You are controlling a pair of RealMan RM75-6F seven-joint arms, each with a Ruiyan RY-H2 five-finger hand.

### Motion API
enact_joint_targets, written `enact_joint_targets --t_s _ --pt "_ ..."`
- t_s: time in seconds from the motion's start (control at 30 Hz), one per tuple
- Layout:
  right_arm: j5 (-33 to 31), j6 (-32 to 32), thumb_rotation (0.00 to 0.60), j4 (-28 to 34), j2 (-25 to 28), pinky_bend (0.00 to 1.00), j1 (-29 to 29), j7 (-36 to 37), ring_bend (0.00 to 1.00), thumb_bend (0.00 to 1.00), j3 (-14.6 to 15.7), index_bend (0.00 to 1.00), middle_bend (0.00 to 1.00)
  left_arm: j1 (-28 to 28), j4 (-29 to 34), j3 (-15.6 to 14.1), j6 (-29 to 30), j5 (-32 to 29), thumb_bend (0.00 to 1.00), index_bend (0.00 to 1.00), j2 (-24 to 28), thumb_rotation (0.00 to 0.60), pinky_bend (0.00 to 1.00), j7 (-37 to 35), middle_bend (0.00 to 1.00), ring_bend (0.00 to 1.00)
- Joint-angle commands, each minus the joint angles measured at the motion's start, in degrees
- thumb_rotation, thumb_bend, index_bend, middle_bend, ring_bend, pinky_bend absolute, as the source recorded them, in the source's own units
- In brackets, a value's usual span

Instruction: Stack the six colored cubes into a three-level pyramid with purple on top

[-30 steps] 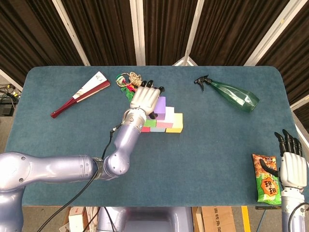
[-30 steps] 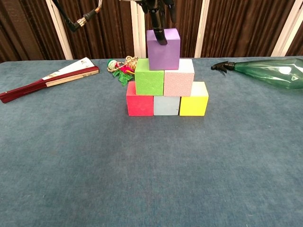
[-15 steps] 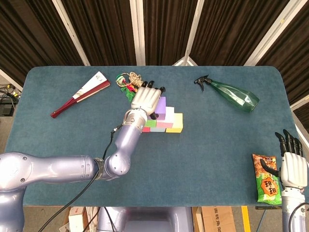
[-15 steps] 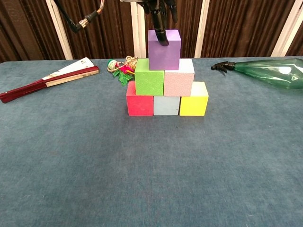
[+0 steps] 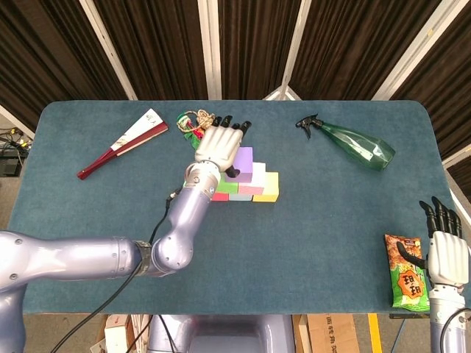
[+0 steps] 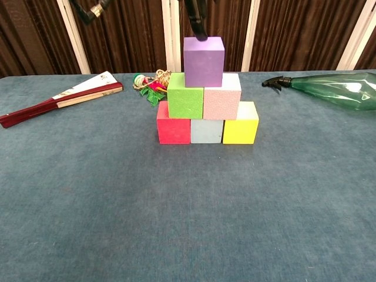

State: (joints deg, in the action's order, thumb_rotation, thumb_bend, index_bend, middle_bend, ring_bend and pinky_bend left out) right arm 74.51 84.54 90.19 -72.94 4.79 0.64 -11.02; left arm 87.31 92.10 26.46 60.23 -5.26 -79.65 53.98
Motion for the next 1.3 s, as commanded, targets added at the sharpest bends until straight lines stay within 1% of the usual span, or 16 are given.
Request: enact_joint_targets --t_s 0.03,0.23,0.33,0.4,0.5,0.63,0.7,0.8,0.9,1.0,1.1,1.2,1.3 --pt "0.02 0.07 0.600 0.07 -0.08 0.00 -0.01 -0.19 0.05 0.25 0.03 0.14 0.05 -1.71 3.37 1.46 0.47 0.88 0.28 0.09 3.33 0.600 0.03 -1.82 0.14 0.00" --pt "0.25 0.27 0.600 0.34 -0.27 0.00 -0.06 -0.84 0.05 0.25 0.27 0.14 0.05 -6.29 11.62 2.47 -0.55 4.10 0.28 0.09 12.05 0.600 0.03 -4.65 0.13 0.00" --pt "0.41 0.24 0.600 0.38 -0.42 0.00 -0.06 -1.20 0.05 0.25 0.50 0.14 0.05 -9.31 14.97 1.74 -0.11 6.99 0.28 0.09 16.57 0.600 0.03 -5.92 0.13 0.00" --pt "0.57 0.11 0.600 0.45 -0.48 0.00 0.06 -1.56 0.05 0.25 0.61 0.14 0.05 -11.96 17.12 0.89 0.68 10.40 0.28 0.09 19.57 0.600 0.03 -7.34 0.13 0.00" --pt "0.41 -0.06 0.600 0.42 -0.71 0.00 0.18 -2.07 0.05 0.25 0.64 0.14 0.05 -16.92 20.04 0.19 1.75 16.32 0.28 0.09 23.22 0.600 0.03 -11.95 0.13 0.00" --pt "0.34 -0.05 0.600 0.20 -1.02 0.00 0.28 -2.45 0.05 0.25 0.61 0.14 0.05 -24.78 24.52 -2.08 0.23 26.06 0.28 0.09 28.99 0.600 0.03 -18.09 0.13 0.00" --pt "0.48 -0.06 0.600 0.18 -1.09 0.00 0.38 -2.56 0.05 0.25 0.62 0.14 0.05 -29.09 27.11 -3.73 -0.08 31.75 0.28 0.09 32.04 0.600 0.03 -20.89 0.14 0.00" --pt "1.39 -0.18 0.600 -0.26 -0.84 0.00 0.57 -2.39 0.05 0.25 0.92 0.14 0.05 -34.41 30.33 -6.05 0.46 37.78 0.28 0.11 35.64 0.600 0.03 -23.80 0.15 0.00" --pt "4.15 0.33 0.600 -1.38 -0.34 0.00 0.79 -1.54 0.05 0.25 1.73 0.14 0.05 -43.07 33.81 -10.04 2.99 48.92 0.28 0.11 39.39 0.600 0.03 -29.02 0.15 0.00" --pt "6.80 1.46 0.600 -2.30 -0.12 0.00 0.82 -1.26 0.05 0.25 2.49 0.14 0.05 -50.18 33.65 -14.92 6.36 60.85 0.28 0.11 39.61 0.600 0.03 -31.84 0.15 0.00" --pt "9.10 2.65 0.600 -2.24 0.24 0.00 0.63 -1.06 0.05 0.25 3.29 0.14 0.05 -56.10 31.67 -19.33 10.61 70.87 0.28 0.11 37.44 0.600 0.03 -34.14 0.15 0.00" --pt "10.83 3.56 0.600 -1.82 0.84 0.00 0.52 -1.56 0.05 0.25 3.83 0.14 0.05 -60.81 28.37 -22.40 15.25 78.02 0.28 0.11 34.00 0.600 0.03 -36.57 0.15 0.00" --pt "12.28 4.16 0.600 -1.28 1.61 0.00 0.30 -2.30 0.05 0.25 4.57 0.14 0.05 -65.18 24.11 -24.96 19.73 83.13 0.28 0.11 29.76 0.600 0.03 -39.38 0.15 0.00"
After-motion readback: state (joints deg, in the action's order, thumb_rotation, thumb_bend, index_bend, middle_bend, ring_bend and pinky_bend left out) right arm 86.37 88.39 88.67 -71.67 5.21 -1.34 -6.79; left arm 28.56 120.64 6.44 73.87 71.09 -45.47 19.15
